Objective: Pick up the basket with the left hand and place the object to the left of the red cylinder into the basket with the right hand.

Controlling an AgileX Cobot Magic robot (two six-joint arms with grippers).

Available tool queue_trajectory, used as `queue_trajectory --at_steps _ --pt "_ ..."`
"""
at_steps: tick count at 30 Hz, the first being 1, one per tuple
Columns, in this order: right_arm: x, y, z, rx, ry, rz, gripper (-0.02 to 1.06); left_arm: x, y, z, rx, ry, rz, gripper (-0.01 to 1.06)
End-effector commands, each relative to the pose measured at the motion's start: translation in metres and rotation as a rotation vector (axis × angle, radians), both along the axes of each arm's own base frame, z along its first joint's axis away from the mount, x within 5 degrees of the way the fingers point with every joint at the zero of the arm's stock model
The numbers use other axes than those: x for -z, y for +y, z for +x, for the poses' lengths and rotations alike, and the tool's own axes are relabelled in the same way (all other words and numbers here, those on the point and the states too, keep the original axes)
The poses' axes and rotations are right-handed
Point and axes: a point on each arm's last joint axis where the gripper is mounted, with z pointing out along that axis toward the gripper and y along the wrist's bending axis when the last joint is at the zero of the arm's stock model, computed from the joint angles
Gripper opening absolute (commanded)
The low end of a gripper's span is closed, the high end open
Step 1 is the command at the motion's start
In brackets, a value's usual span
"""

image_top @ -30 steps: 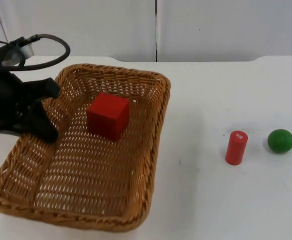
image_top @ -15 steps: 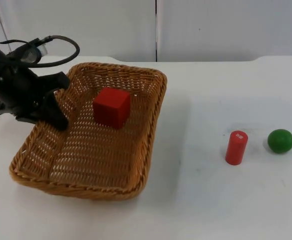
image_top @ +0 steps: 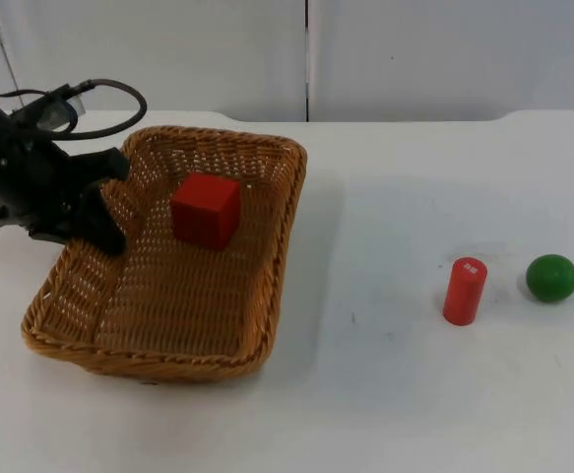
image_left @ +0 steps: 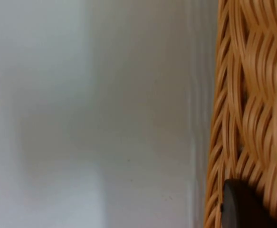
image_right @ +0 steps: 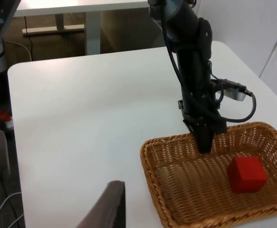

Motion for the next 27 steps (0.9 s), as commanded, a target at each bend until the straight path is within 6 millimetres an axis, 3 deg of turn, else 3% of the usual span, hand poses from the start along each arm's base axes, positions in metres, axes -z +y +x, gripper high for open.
queue_trajectory --at_steps 1,8,27 --pt "0.0025 0.0003 0.0004 -0.001 0.002 -0.010 1.00 -0.0014 -0.0017 0.0034 -0.019 -0.010 -0.026 0.00" --pt "0.0026 0.0002 0.0003 -0.002 0.003 -0.011 1.00 0.0075 -0.0016 0.0034 -0.027 0.008 -0.027 0.00" --pt "0.0026 0.0002 0.0003 -0.002 0.003 -0.011 1.00 0.0069 0.0011 0.0067 -0.069 -0.011 -0.036 0.00"
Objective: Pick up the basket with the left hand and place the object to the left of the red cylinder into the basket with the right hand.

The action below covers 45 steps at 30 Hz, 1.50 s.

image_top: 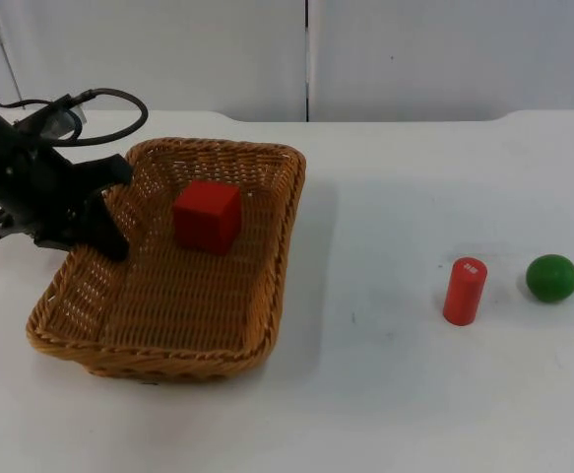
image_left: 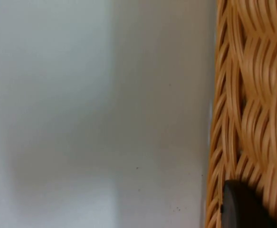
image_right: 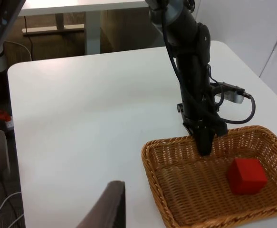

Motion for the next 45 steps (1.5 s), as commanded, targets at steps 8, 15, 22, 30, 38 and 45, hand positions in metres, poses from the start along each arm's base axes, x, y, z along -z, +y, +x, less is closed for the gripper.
queue_trajectory --at_steps 8,15,22,30,38,45 --pt "0.003 0.000 0.000 -0.002 0.004 -0.012 1.00 -0.003 0.001 0.004 -0.040 -0.023 -0.020 0.00" --pt "0.003 0.000 0.000 -0.003 0.002 -0.017 1.00 -0.003 0.001 0.004 -0.042 -0.022 -0.025 0.16" --pt "0.003 0.000 0.000 -0.003 0.002 -0.017 1.00 -0.008 -0.001 0.003 -0.027 -0.013 -0.039 0.83" --pt "0.003 0.000 0.000 -0.003 0.002 -0.017 1.00 -0.047 -0.003 -0.003 0.020 -0.052 -0.054 1.01" --pt "0.003 0.000 0.000 -0.004 0.003 -0.018 1.00 -0.091 0.010 -0.021 0.009 -0.014 0.113 1.01" --pt "0.003 0.000 0.000 -0.004 0.003 -0.018 1.00 -0.126 0.012 -0.040 0.029 0.010 0.160 1.01"
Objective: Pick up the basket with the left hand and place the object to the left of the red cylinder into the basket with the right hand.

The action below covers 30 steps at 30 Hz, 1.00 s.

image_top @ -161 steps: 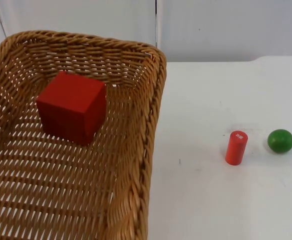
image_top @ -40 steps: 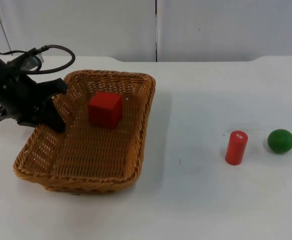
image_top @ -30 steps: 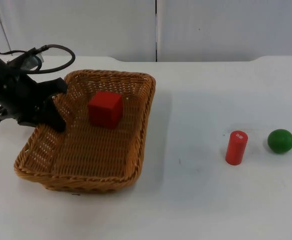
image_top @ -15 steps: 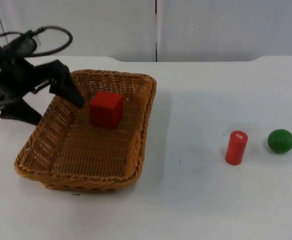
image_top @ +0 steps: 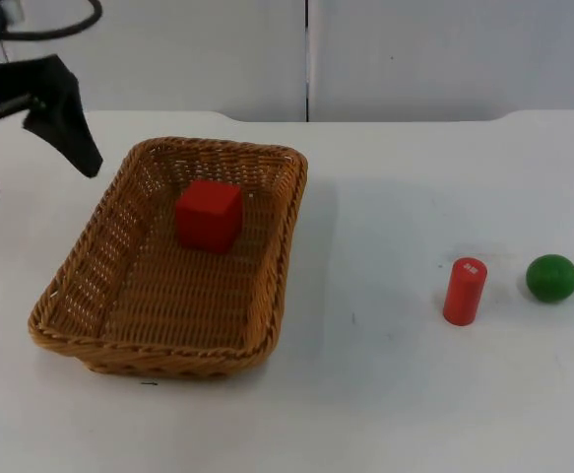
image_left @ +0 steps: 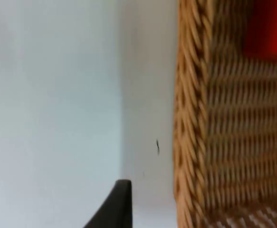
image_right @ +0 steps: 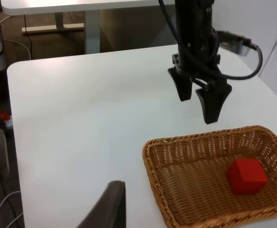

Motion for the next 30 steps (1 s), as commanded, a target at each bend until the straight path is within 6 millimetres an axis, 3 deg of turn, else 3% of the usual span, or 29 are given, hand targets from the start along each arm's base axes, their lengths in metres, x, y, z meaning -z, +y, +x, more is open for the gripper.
queue_trajectory --at_steps 1,21,26,30 --pt "0.003 0.000 0.000 -0.003 0.005 -0.014 1.00 -0.014 0.000 -0.010 0.007 0.013 0.002 1.01" --pt "-0.001 0.001 0.002 0.015 -0.011 0.026 1.00 -0.031 -0.004 -0.120 -0.059 -0.092 0.025 1.01" --pt "-0.001 0.001 0.002 0.025 0.008 0.036 1.00 -0.052 -0.004 -0.156 -0.089 -0.243 0.036 1.01" --pt "-0.001 0.001 0.002 0.026 0.010 0.036 1.00 -0.071 -0.006 -0.172 -0.095 -0.343 0.031 1.01"
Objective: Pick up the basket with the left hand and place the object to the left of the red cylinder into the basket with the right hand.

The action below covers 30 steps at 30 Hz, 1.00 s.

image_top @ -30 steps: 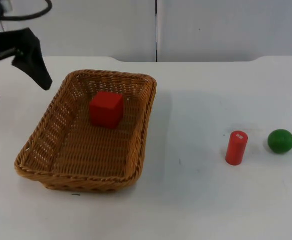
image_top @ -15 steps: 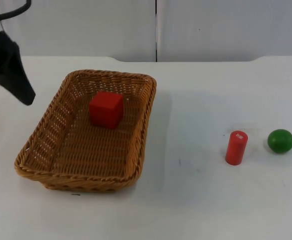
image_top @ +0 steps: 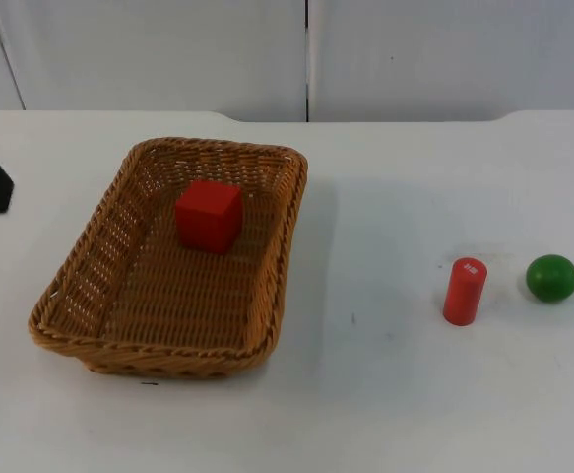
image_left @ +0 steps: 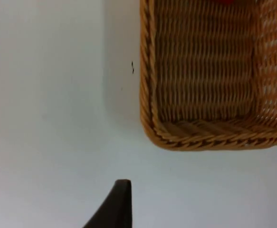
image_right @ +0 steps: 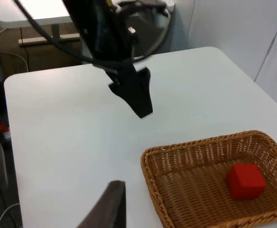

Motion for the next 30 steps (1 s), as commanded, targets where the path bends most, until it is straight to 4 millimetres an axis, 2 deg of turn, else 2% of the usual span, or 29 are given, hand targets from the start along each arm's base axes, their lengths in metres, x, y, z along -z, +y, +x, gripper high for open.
queue_trajectory --at_steps 1,8,14,21,25,30 --pt "0.001 0.001 0.001 0.006 0.004 0.005 1.00 -0.012 -0.001 -0.010 -0.013 -0.072 -0.011 1.01" --pt "0.001 0.001 0.001 0.016 0.024 0.016 1.00 -0.045 -0.005 -0.040 -0.017 -0.241 -0.037 1.01" --pt "0.001 0.001 0.001 0.016 0.024 0.016 1.00 -0.057 -0.012 -0.059 0.026 -0.318 -0.038 1.01" --pt "0.002 0.001 0.001 0.019 0.032 0.017 1.00 -0.074 -0.016 -0.089 0.072 -0.440 -0.017 1.01" --pt "0.011 0.001 0.002 0.025 0.042 0.005 1.00 -0.081 -0.015 -0.104 0.069 -0.505 -0.010 1.01" --pt "0.043 0.001 0.005 0.064 0.092 -0.013 1.00 -0.088 -0.013 -0.125 0.072 -0.585 0.018 1.01"
